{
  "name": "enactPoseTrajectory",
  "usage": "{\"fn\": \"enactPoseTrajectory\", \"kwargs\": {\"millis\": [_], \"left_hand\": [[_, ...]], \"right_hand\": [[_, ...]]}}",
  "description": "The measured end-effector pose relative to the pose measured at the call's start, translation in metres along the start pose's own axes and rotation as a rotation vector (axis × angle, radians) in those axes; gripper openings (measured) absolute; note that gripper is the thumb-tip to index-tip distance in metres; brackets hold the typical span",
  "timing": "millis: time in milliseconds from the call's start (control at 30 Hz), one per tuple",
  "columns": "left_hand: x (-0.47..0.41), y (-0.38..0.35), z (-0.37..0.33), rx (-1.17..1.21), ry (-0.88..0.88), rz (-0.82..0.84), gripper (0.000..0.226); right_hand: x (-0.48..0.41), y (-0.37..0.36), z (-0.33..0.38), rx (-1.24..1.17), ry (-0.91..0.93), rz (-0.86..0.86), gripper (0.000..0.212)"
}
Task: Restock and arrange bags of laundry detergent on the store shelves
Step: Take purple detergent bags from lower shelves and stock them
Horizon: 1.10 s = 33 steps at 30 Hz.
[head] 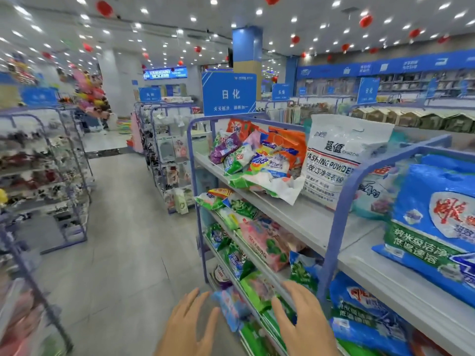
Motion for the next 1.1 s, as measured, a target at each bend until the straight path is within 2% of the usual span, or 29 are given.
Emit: {"fn": "enactPoseTrajectory", "kwargs": {"millis": [100, 200, 267, 333, 400, 600, 700, 800, 967, 1100], "left_hand": [[-0.039, 0.006, 0.028, 0.023, 0.077, -0.017, 0.078], [-0.08, 0.011, 0.06, 0.028, 0.128, -0.061, 0.064], [-0.112, 0.015, 0.084, 0.047, 0.154, -0.117, 0.067], [-0.145, 0.019, 0.109, 0.055, 0.154, -0.169, 0.056], [-0.182, 0.024, 0.131, 0.116, 0.162, -0.142, 0.045], [-0.298, 0.047, 0.178, 0.175, 0.07, -0.088, 0.059], [-0.358, 0.052, 0.188, 0.185, 0.022, -0.027, 0.053], [-0.409, 0.054, 0.193, 0.22, -0.037, 0.004, 0.053], [-0.497, 0.044, 0.2, 0.255, -0.112, 0.07, 0.07], [-0.572, 0.033, 0.205, 0.268, -0.169, 0.088, 0.067]], "right_hand": [[-0.04, -0.034, 0.022, 0.025, 0.01, 0.045, 0.048], [-0.085, -0.069, 0.049, 0.015, 0.037, 0.086, 0.047], [-0.117, -0.093, 0.066, -0.001, 0.07, 0.096, 0.049], [-0.15, -0.117, 0.084, -0.007, 0.101, 0.094, 0.049], [-0.183, -0.136, 0.103, -0.022, 0.098, 0.072, 0.046], [-0.27, -0.181, 0.166, -0.002, 0.109, -0.001, 0.045], [-0.31, -0.198, 0.187, 0.016, 0.096, -0.052, 0.049], [-0.346, -0.211, 0.2, 0.037, 0.06, -0.091, 0.049], [-0.416, -0.228, 0.212, 0.014, 0.011, -0.149, 0.046], [-0.477, -0.233, 0.22, 0.007, -0.014, -0.207, 0.046]]}}
Point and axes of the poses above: each hand's wrist, its own x-axis away from the middle knuckle, its own y-axis out of the back of the hand, z = x × y, the point moved 9 cm from there along -x, towards the middle knuckle, and after that the axes turned 2 degrees about -x, right-handed, at the moved point
